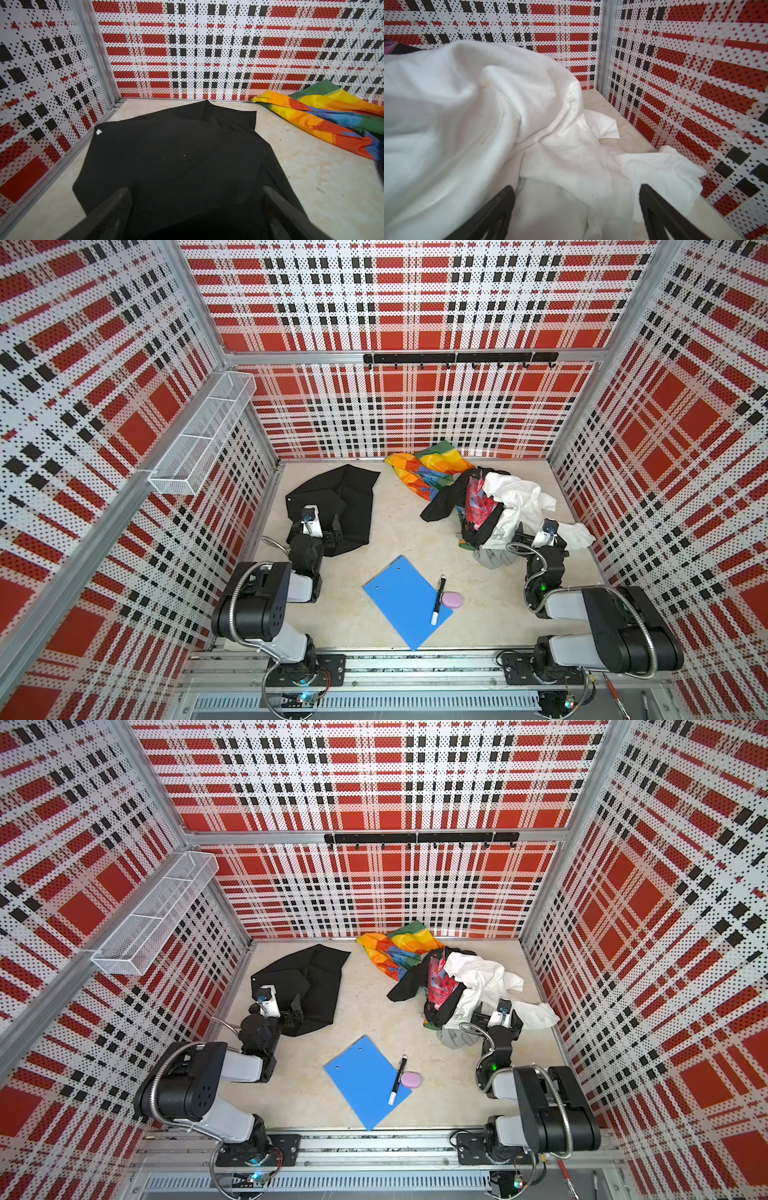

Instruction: Pick out a specific cloth from the pile

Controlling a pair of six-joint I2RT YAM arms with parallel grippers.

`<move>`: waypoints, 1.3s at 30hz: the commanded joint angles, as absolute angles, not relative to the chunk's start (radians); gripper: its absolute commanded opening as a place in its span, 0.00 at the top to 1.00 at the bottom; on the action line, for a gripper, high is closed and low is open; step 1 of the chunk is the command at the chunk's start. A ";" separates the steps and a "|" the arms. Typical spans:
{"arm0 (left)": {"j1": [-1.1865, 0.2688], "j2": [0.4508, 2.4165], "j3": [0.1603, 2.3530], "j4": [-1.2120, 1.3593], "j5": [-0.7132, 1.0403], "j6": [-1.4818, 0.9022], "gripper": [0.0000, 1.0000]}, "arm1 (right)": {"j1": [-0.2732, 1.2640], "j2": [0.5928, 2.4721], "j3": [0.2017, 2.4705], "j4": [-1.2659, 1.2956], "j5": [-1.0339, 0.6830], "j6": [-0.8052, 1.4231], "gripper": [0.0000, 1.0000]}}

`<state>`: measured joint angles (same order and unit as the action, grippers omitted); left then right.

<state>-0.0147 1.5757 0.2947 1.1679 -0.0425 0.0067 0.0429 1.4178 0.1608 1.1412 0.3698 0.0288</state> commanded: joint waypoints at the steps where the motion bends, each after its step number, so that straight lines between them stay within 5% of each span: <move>1: -0.019 1.573 0.288 1.180 -0.052 0.018 0.01 | 0.036 1.489 0.161 1.356 0.333 0.014 0.00; 25: 0.035 1.575 0.296 1.166 0.125 0.008 0.01 | 0.035 1.559 0.245 1.257 0.348 0.013 0.00; 32: 0.035 1.575 0.298 1.164 0.118 0.005 0.01 | 0.028 1.556 0.175 1.388 0.026 -0.090 0.00; 39: 0.035 1.574 0.298 1.164 0.118 0.005 0.01 | 0.028 1.557 0.229 1.282 0.214 -0.023 0.00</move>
